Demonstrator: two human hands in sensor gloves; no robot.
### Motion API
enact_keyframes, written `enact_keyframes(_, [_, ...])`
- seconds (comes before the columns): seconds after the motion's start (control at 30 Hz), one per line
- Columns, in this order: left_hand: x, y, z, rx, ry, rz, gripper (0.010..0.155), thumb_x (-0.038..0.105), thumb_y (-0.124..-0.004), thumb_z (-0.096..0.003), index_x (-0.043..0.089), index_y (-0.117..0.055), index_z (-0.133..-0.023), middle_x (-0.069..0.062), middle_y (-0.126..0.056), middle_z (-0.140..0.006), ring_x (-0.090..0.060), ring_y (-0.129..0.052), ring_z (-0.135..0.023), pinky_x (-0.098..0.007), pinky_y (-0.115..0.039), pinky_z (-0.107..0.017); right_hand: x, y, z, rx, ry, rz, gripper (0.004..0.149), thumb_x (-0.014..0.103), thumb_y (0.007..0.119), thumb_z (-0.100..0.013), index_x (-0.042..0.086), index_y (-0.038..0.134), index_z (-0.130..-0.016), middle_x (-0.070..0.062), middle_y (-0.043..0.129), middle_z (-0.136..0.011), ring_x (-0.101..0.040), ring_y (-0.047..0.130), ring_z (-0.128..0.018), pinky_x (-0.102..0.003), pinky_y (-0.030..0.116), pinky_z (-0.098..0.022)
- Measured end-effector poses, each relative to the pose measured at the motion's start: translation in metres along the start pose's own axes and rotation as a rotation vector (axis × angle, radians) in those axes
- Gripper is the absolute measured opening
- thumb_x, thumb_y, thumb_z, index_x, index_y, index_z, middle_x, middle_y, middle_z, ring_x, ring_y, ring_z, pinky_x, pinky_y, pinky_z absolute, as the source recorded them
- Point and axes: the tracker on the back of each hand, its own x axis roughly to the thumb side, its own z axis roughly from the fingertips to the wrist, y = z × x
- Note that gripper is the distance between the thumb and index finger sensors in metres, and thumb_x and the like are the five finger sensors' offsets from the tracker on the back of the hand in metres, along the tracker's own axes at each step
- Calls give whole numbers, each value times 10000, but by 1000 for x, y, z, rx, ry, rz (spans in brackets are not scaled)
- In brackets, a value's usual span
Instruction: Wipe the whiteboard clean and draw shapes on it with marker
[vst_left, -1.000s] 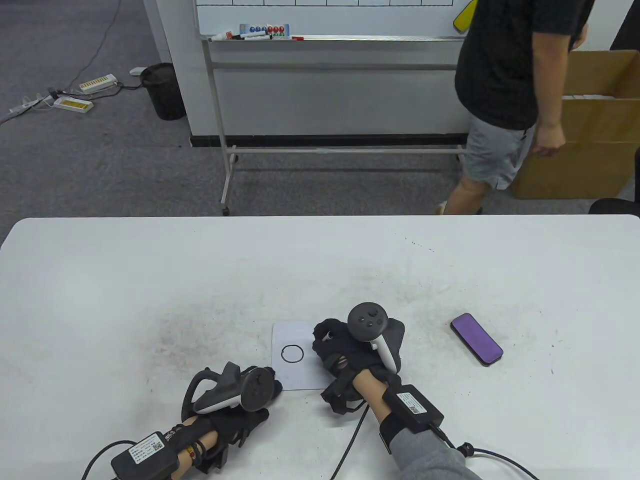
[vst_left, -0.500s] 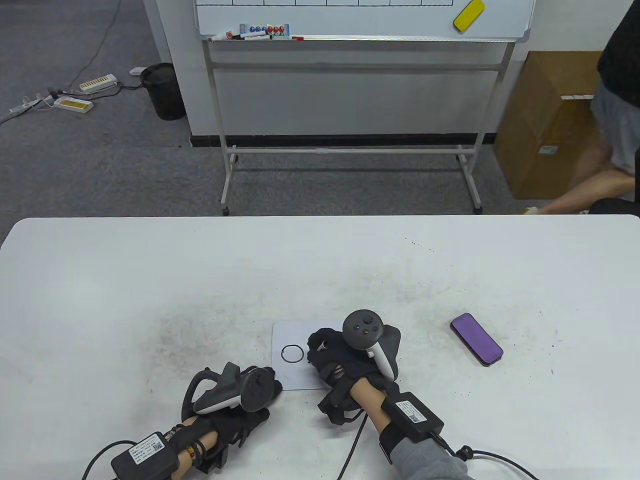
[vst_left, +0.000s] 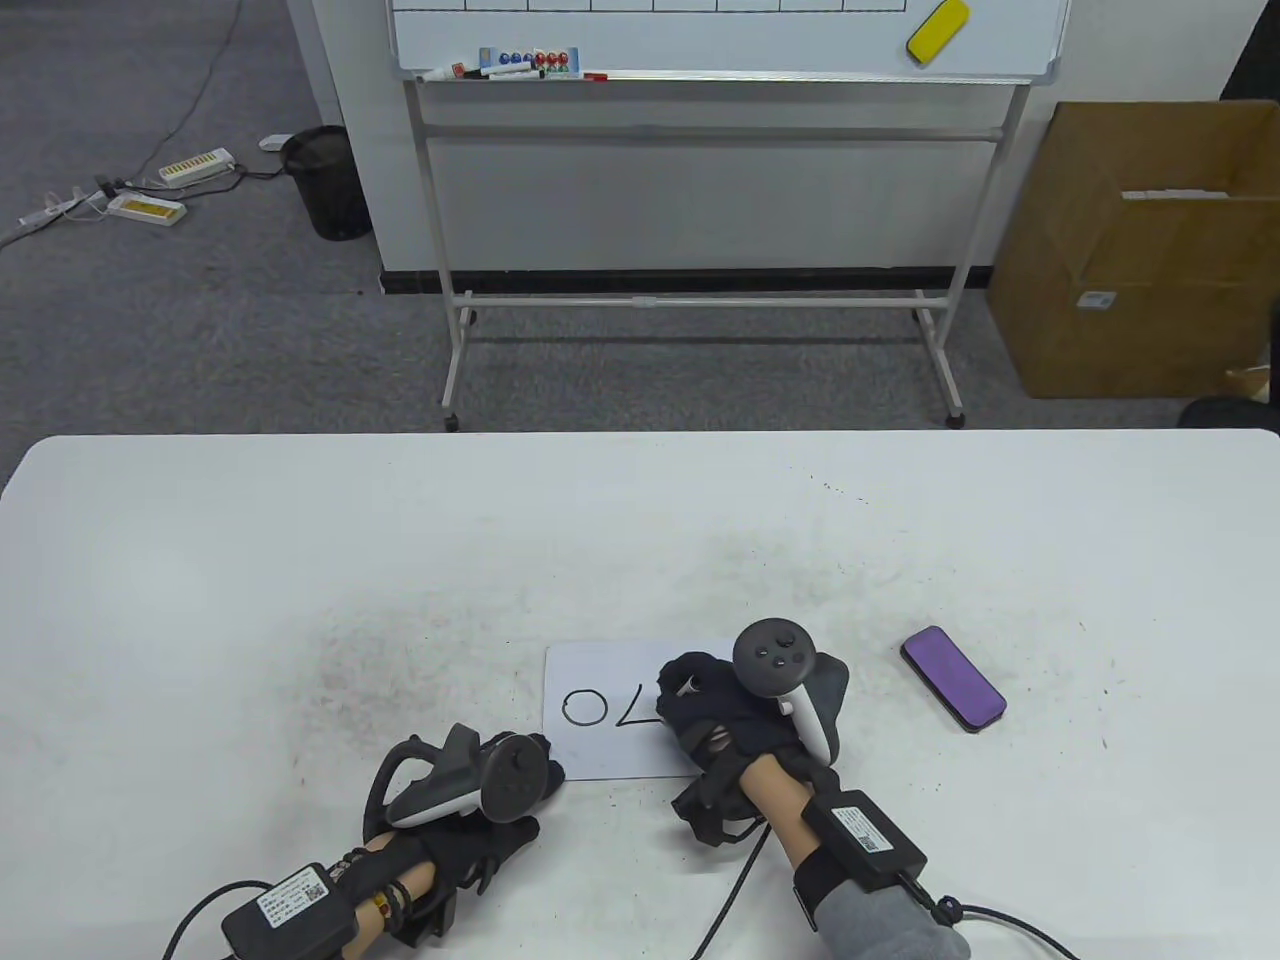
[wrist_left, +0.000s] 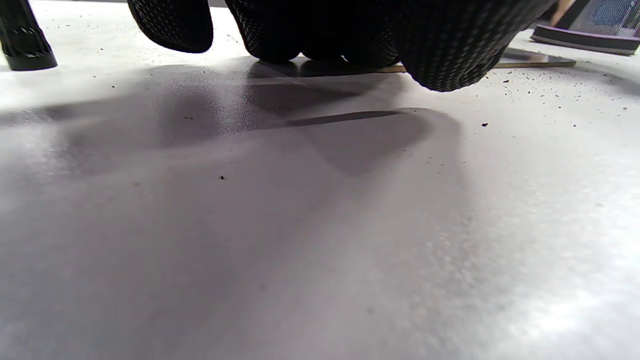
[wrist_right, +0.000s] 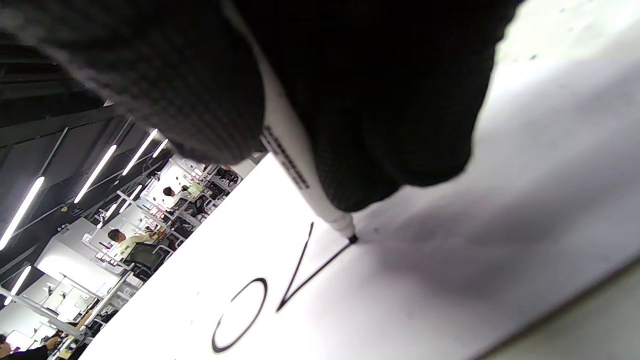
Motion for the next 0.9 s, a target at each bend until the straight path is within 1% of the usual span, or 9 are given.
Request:
enact_keyframes(0.3, [0,0,0,-4,1,6,624,442,-739,-406,346,-596,-1005,62,-488,-1177,-222,-536,-1122,-556,-563,-784,14,10,-26,-19,2,-4,435,331,958,-338,239,917,-761,-112,953,-799,-302,1124,-567,-351,978,-400])
enact_keyframes(0.43, [-1,0,0,-5,1,4,624,442,-739,-405,350,-594,-1005,63,-487,-1178,-222,-536,-1122,-556,-562,-784,15,11,-29,-14,5,-6,433,336,957,-338,241,918,-759,-110,953,-799,-299,1127,-564,-350,979,-398])
enact_keyframes(0.5, [-1,0,0,-5,0,3,624,442,-740,-405,349,-593,-1005,62,-485,-1178,-222,-535,-1123,-557,-561,-784,13,8,-28,-6,-3,-18,437,331,959,-337,240,918,-763,-111,951,-806,-303,1126,-571,-353,978,-403])
enact_keyframes(0.57, [0,0,0,-5,0,-1,626,442,-740,-405,347,-591,-1005,62,-485,-1178,-222,-534,-1123,-558,-561,-783,11,-1,-27,-31,-43,-47,437,332,959,-337,242,916,-762,-109,951,-804,-304,1123,-571,-356,976,-402])
enact_keyframes(0.63, [0,0,0,-5,0,-4,626,442,-740,-405,346,-590,-1005,62,-483,-1178,-223,-534,-1123,-558,-560,-785,10,-11,-25,-46,-41,-59,436,331,961,-336,241,918,-760,-109,949,-805,-306,1120,-572,-359,974,-401])
enact_keyframes(0.73, [0,0,0,-5,1,-4,625,443,-740,-405,347,-592,-1004,61,-484,-1178,-224,-536,-1122,-558,-561,-784,4,-22,-21,-55,-25,-23,435,332,960,-337,243,917,-761,-109,949,-806,-305,1118,-573,-357,973,-402])
enact_keyframes(0.9, [-1,0,0,-11,2,-3,634,455,-736,-402,346,-587,-1008,60,-480,-1180,-225,-531,-1124,-560,-563,-783,-7,-24,-17,-48,-10,-14,432,330,956,-345,245,913,-767,-107,944,-814,-304,1116,-582,-358,969,-411])
